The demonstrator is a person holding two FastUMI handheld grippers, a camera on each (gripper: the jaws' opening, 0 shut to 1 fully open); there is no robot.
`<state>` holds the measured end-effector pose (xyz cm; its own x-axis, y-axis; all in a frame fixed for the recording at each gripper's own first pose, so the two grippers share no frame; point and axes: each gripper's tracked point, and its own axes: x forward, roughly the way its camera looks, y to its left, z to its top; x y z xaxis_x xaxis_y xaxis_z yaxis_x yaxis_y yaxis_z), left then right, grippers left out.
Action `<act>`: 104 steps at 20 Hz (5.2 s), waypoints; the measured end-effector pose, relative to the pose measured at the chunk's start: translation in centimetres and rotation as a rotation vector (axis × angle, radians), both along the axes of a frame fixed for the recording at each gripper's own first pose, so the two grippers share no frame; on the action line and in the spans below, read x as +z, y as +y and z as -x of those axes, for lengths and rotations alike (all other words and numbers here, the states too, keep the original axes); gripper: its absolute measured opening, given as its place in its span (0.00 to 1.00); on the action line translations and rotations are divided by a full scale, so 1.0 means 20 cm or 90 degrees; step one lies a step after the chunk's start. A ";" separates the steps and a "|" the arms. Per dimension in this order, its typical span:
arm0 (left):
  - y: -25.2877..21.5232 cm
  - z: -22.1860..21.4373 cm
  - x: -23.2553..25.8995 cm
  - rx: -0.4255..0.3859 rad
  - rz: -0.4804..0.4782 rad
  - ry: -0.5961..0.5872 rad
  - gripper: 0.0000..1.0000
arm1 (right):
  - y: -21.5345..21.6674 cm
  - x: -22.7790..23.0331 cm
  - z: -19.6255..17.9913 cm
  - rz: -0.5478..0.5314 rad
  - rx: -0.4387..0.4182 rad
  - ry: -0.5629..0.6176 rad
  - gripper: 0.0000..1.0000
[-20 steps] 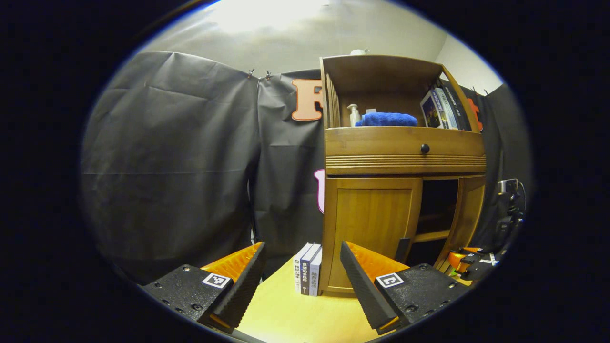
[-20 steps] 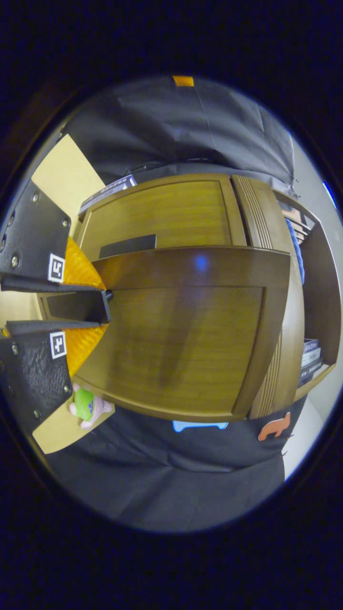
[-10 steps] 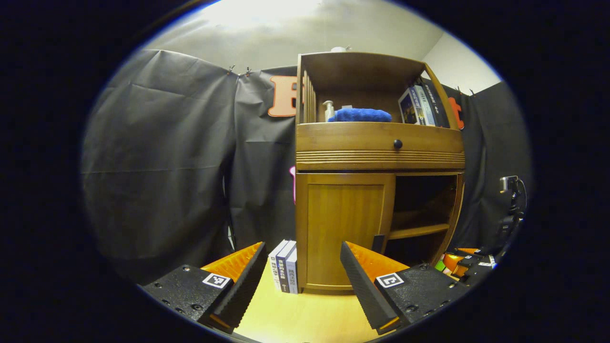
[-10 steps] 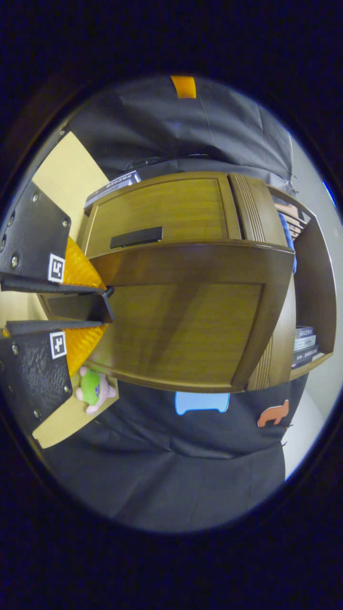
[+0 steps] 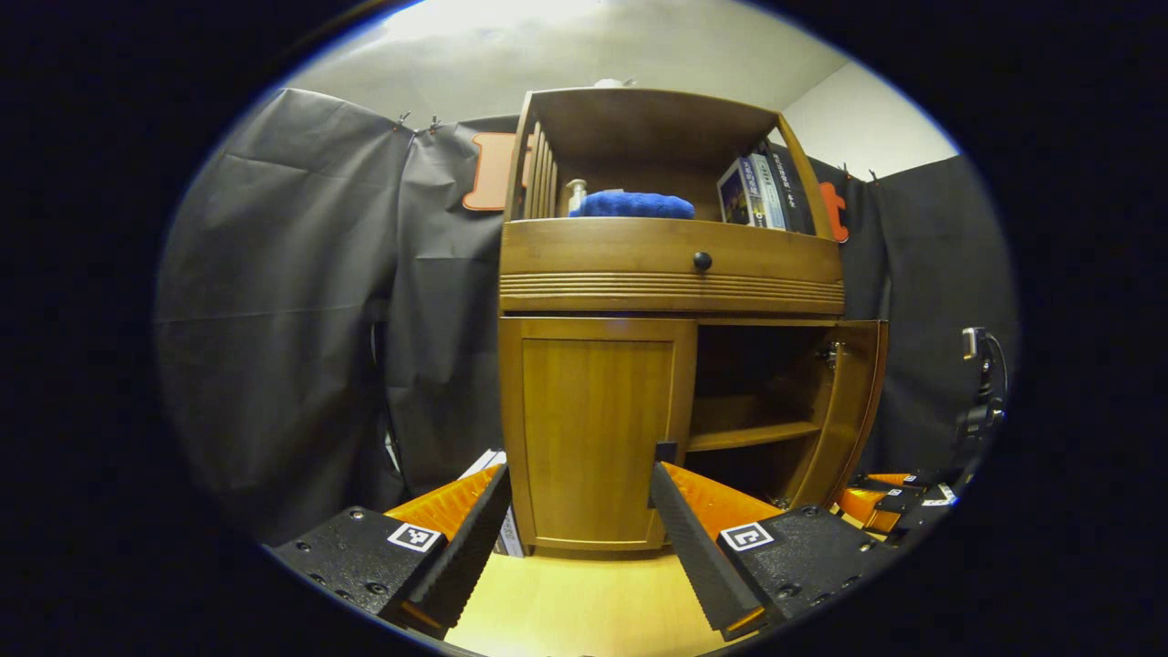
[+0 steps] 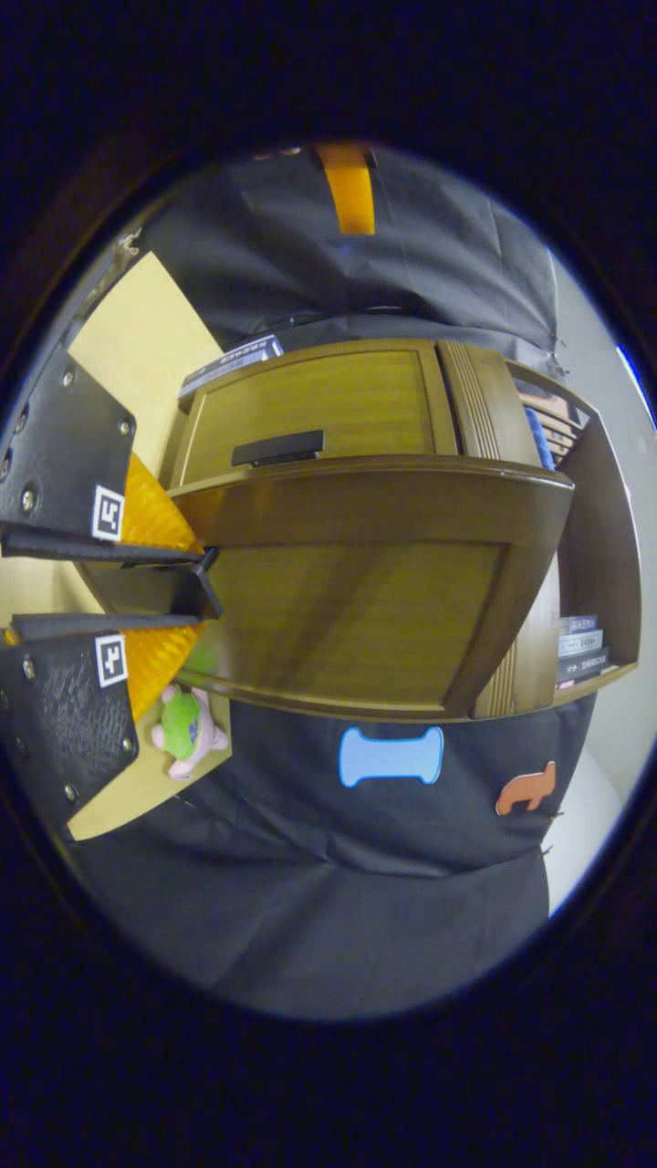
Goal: Open the right door of the double-door shoe cabinet with the right hand, and open the left door with the left hand.
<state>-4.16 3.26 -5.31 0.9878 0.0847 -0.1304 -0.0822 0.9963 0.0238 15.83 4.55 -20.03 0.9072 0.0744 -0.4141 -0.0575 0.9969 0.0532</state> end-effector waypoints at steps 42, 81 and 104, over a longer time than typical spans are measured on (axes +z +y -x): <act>-0.35 -0.77 -0.43 -0.088 0.008 0.073 0.87 | -0.83 0.00 0.31 0.031 -0.281 -0.006 0.27; -0.27 -0.83 -0.68 -0.073 0.044 0.127 0.32 | -0.77 0.19 0.61 0.026 -0.280 -0.018 0.27; -0.05 -0.39 -0.62 -0.043 0.077 0.116 0.30 | -0.34 0.20 0.41 -0.005 -0.111 -0.020 0.27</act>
